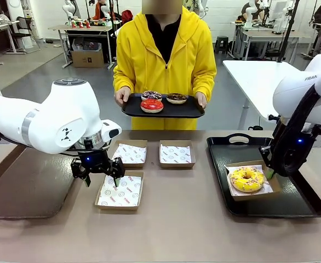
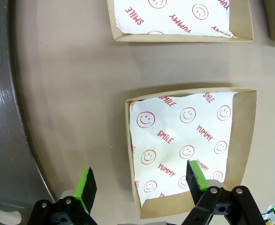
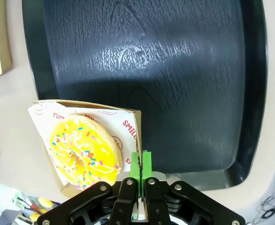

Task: Individually package the donuts and arrange them on the tray.
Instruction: Place the picked Paper togo box on the Handle tray while simultaneously picking up another Paper togo box from the table with the other hand.

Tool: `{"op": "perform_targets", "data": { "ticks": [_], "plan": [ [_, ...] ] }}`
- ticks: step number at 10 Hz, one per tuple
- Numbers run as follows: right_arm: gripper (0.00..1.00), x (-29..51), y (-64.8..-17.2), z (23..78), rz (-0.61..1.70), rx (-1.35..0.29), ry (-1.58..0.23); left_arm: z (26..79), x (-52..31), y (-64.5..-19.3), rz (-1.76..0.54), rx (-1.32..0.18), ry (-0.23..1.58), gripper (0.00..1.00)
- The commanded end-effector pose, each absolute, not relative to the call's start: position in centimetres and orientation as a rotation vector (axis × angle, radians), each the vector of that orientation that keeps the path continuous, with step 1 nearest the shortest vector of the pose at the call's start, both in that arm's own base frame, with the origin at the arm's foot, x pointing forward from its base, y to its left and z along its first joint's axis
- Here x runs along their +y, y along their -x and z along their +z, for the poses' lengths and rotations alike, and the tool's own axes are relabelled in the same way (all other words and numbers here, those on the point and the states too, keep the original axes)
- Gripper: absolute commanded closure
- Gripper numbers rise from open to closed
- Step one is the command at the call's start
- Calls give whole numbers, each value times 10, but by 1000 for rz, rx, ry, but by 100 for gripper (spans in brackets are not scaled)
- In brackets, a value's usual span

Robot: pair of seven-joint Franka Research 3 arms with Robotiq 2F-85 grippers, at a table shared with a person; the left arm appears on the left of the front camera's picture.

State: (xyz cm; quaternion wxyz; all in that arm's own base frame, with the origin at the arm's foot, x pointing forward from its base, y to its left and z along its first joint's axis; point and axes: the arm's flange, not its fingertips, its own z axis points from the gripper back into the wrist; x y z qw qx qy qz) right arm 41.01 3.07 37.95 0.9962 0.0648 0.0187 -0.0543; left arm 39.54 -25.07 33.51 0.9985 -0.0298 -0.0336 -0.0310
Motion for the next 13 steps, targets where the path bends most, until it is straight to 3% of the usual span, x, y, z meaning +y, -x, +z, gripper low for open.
{"op": "perform_targets", "data": {
  "ticks": [1,9,10,11,12,13],
  "plan": [
    [99,30,-417,373,-76,19,-163,331,-251,-397,-92,-82,51,0],
    [99,30,-424,354,-63,41,-167,316,-254,-411,-67,-59,30,0],
    [53,30,-425,354,-63,50,-168,316,-253,-412,-54,-56,35,60],
    [39,30,-425,354,-63,53,-171,317,-253,-413,-51,-50,37,60],
    [0,30,-425,354,-64,60,-177,317,-253,-413,-52,-49,33,100],
    [0,31,-425,354,-67,63,-179,317,-252,-413,-52,-46,27,62]
  ]
}}
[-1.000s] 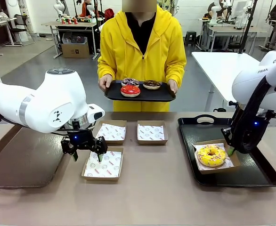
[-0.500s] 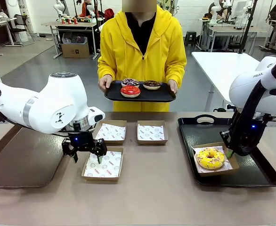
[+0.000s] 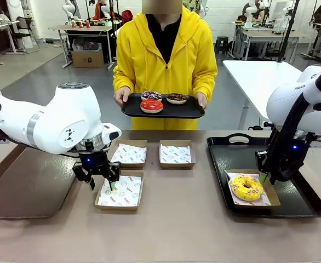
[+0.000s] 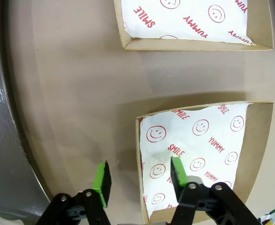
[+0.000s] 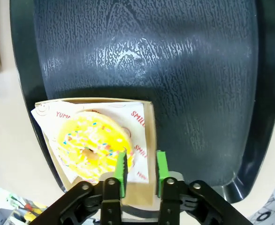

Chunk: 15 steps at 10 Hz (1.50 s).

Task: Individually package the donuts and arrange them on the tray.
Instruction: Place the picked Paper togo box on the Handle tray while simultaneously picking up another Paper togo box from the table with the other hand.

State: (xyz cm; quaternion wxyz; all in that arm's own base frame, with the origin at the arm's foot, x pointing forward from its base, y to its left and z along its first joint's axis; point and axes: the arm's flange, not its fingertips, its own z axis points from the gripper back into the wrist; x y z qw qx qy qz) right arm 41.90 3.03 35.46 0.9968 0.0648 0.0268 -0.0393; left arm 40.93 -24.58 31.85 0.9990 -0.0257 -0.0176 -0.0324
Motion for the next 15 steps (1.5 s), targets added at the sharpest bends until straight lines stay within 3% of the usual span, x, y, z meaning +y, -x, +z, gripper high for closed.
{"op": "perform_targets", "data": {
  "ticks": [1,2,4,11,12,15],
  "plan": [
    [0,31,-425,355,-69,62,-183,317,-252,-413,-55,-45,26,100],
    [14,30,-425,357,-72,60,-188,317,-252,-413,-56,-44,28,100],
    [0,28,-424,359,-89,66,-213,317,-251,-414,-56,-40,27,100],
    [0,19,-410,381,-70,70,-261,323,-250,-415,-29,-30,66,100],
    [0,14,-403,391,-59,106,-298,329,-249,-415,-33,-14,75,100],
    [0,-54,-378,453,-34,132,-689,397,-240,-419,-19,-47,109,100]
  ]
}}
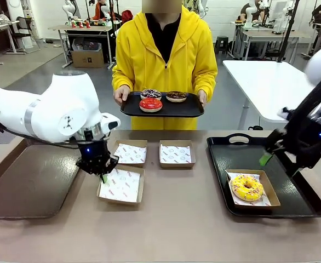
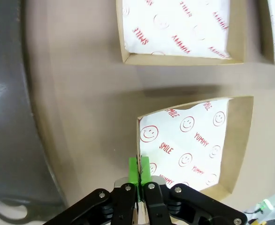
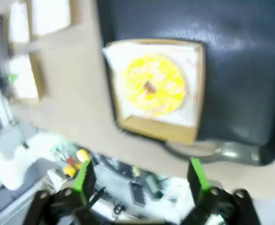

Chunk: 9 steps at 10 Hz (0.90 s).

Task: Individually package the donuts and arrange them on the tray.
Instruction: Place the picked Paper togo box on the Handle tray while simultaneously picking up another Paper togo box from the table with the other hand.

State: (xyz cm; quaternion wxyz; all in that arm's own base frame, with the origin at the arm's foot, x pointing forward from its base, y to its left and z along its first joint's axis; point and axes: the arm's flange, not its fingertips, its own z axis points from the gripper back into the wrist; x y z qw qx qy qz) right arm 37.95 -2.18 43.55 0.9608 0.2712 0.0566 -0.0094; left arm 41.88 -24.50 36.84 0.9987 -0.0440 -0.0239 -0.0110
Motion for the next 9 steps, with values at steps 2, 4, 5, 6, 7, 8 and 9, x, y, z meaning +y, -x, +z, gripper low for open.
{"op": "perform_targets", "data": {
  "ticks": [2,4,5,6,7,8,9],
  "plan": [
    [0,-109,-369,471,-82,121,-898,439,-238,-434,4,-50,120,100],
    [0,-174,-362,473,-122,24,-1103,474,-244,-449,40,-76,113,100],
    [0,-196,-364,465,-165,-24,-1168,485,-248,-454,48,-90,114,100],
    [0,-217,-363,452,-172,-87,-1222,496,-253,-461,47,-95,115,100],
    [0,-234,-363,435,-161,-133,-1270,504,-259,-468,49,-99,110,100],
    [0,-247,-363,420,-146,-148,-1298,511,-264,-478,53,-93,98,100],
    [0,-254,-363,410,-165,-138,-1310,514,-268,-489,66,-84,80,100]
  ]
}}
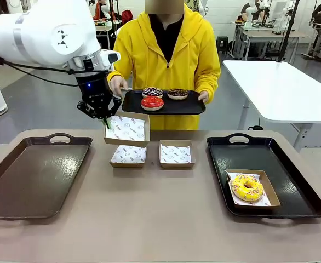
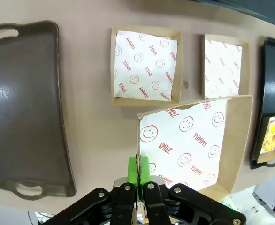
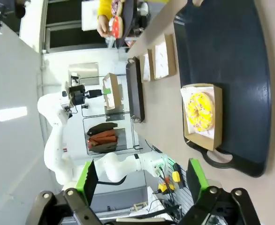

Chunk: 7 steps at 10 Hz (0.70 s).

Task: Individually package the donuts and arrange them on the tray.
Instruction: Place the picked Paper togo box on the Handle tray while simultaneously picking up another Paper togo box from the table with the other hand.

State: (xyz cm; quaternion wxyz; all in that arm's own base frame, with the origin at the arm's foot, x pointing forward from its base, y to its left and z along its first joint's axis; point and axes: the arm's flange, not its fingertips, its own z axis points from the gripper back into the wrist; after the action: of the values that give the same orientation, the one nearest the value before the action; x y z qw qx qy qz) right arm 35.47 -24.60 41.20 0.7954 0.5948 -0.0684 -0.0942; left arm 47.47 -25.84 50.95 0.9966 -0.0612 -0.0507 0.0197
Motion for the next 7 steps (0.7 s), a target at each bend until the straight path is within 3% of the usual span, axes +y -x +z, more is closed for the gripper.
{"op": "perform_targets", "data": {
  "ticks": [1,5,7],
  "plan": [
    [0,-259,-363,404,-161,-148,-1319,517,-270,-500,66,-80,68,100],
    [0,-254,-363,396,-112,-182,-1311,512,-266,-534,41,-50,36,100],
    [0,-257,-360,393,-161,-146,-1309,507,-263,-526,38,-53,58,100]
  ]
}}
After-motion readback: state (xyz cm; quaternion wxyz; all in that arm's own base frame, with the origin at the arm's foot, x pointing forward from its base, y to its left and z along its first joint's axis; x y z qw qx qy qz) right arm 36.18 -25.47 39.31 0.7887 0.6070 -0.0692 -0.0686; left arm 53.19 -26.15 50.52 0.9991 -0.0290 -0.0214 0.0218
